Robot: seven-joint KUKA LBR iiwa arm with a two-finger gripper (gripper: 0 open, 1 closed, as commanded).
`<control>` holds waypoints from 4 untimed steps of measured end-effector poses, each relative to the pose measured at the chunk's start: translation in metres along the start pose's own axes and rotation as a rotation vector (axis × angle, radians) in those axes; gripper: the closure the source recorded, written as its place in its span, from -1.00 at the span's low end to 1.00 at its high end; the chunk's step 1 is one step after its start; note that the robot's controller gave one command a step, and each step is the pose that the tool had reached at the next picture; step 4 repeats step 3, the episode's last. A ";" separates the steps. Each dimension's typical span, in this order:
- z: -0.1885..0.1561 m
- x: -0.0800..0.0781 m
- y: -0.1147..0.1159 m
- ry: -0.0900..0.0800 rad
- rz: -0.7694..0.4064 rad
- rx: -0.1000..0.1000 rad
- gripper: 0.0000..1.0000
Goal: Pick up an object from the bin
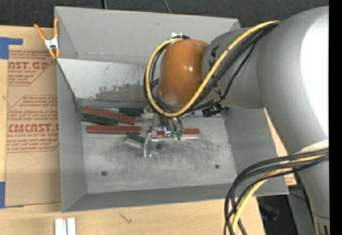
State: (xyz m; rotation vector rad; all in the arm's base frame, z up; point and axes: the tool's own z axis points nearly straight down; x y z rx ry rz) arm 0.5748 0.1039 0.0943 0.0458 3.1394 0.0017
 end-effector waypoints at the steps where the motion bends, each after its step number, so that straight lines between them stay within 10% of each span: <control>1: 0.020 -0.017 0.094 0.004 0.102 0.027 1.00; 4: -0.015 -0.018 0.090 0.003 0.106 0.009 1.00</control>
Offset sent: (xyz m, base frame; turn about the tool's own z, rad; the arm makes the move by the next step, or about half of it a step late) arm 0.0000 0.0000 0.0000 0.0000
